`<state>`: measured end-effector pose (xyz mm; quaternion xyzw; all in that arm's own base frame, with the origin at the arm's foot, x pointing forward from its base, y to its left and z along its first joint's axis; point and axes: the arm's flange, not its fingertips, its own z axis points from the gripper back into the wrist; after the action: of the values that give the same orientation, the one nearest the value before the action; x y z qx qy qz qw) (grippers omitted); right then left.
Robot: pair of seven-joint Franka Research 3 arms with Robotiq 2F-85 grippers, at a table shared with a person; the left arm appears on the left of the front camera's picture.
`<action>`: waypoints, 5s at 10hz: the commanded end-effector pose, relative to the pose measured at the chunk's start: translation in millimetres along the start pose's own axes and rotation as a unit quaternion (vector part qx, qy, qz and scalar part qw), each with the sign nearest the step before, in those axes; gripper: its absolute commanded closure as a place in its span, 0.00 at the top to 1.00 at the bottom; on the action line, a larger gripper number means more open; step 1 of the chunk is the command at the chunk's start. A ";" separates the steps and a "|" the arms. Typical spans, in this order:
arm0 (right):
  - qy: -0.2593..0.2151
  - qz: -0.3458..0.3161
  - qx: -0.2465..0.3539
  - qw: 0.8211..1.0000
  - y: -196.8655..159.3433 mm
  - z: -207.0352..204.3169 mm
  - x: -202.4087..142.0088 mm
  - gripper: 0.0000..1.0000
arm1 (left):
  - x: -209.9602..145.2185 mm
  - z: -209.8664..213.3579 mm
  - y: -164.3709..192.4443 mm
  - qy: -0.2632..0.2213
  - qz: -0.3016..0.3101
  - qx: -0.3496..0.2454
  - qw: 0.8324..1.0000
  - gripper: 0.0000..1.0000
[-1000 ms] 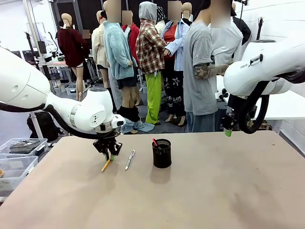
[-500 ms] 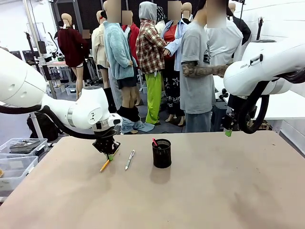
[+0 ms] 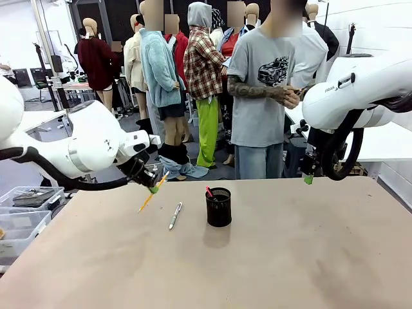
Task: Place the pens into the pen holder.
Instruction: Pick up a writing instrument from the table and place it into the Pen holder.
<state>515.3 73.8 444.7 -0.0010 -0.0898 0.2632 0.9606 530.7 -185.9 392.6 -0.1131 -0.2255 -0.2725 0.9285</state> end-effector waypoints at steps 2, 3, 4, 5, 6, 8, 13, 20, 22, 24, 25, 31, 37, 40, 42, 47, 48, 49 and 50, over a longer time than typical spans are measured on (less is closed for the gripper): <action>-0.004 -0.003 0.003 1.000 -0.6 -1.6 1.0 1.00 | -26.4 5.2 -0.6 -0.132 -0.071 -0.165 0.975 0.00; -0.004 -0.003 0.003 1.000 -0.6 -1.6 1.0 1.00 | -24.9 5.6 -7.3 -0.156 -0.084 -0.206 0.962 0.00; -0.004 -0.003 0.003 1.000 -0.6 -1.6 1.0 1.00 | -23.2 7.3 -14.9 -0.181 -0.098 -0.229 0.951 0.00; -0.004 -0.003 0.003 1.000 -0.6 -1.6 1.0 1.00 | -22.1 9.8 -23.0 -0.201 -0.106 -0.244 0.943 0.00; -0.004 -0.003 0.003 1.000 -0.6 -1.6 1.0 1.00 | -22.5 10.9 -31.3 -0.230 -0.119 -0.268 0.928 0.00; -0.004 -0.003 0.003 1.000 -0.6 -1.6 1.0 1.00 | -22.3 8.4 -46.6 -0.296 -0.126 -0.295 0.900 0.00; -0.004 -0.003 0.003 1.000 -0.6 -1.6 1.0 1.00 | 10.3 -17.1 -96.1 -0.329 -0.157 -0.295 0.883 0.00; -0.004 -0.003 0.003 1.000 -0.6 -1.6 1.0 1.00 | 62.5 -73.0 -116.5 -0.297 -0.171 -0.243 0.908 0.00; -0.004 -0.003 0.003 1.000 -0.6 -1.6 1.0 1.00 | 61.7 -77.0 -115.8 -0.292 -0.185 -0.243 0.906 0.00; -0.004 -0.003 0.003 1.000 -0.6 -1.6 1.0 1.00 | 53.9 -78.0 -111.0 -0.287 -0.187 -0.239 0.908 0.00; -0.004 -0.003 0.003 1.000 -0.6 -1.6 1.0 1.00 | 50.0 -78.0 -108.0 -0.288 -0.187 -0.236 0.909 0.03; -0.004 -0.003 0.003 1.000 -0.6 -1.6 1.0 1.00 | 33.3 -72.1 -99.6 -0.295 -0.175 -0.241 0.908 0.90; -0.004 -0.003 0.003 1.000 -0.6 -1.6 1.0 1.00 | -10.5 55.3 -77.6 -0.187 -0.144 -0.054 0.970 0.90; -0.004 -0.003 0.003 1.000 -0.6 -1.6 1.0 1.00 | -18.0 80.5 -54.7 -0.025 -0.084 0.031 0.996 0.90; -0.004 -0.003 0.003 1.000 -0.6 -1.6 1.0 1.00 | -16.4 75.6 -47.7 0.049 -0.052 0.052 0.996 0.90; -0.004 -0.003 0.003 1.000 -0.6 -1.6 1.0 1.00 | 21.5 42.7 -49.2 0.092 -0.025 0.099 0.990 1.00; -0.004 -0.003 0.003 1.000 -0.6 -1.6 1.0 1.00 | 27.7 35.2 -53.2 0.099 -0.020 0.097 0.990 1.00; -0.004 -0.003 0.003 1.000 -0.6 -1.6 1.0 1.00 | 34.1 24.6 -55.3 0.107 -0.013 0.098 0.989 1.00; -0.004 -0.003 0.003 1.000 -0.6 -1.6 1.0 1.00 | 41.2 10.5 -53.4 0.112 0.001 0.105 0.988 1.00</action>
<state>515.6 73.8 444.9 -0.0008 -0.0901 0.2631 0.9605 509.8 -248.1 441.6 0.0100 -0.1529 -0.2751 0.9491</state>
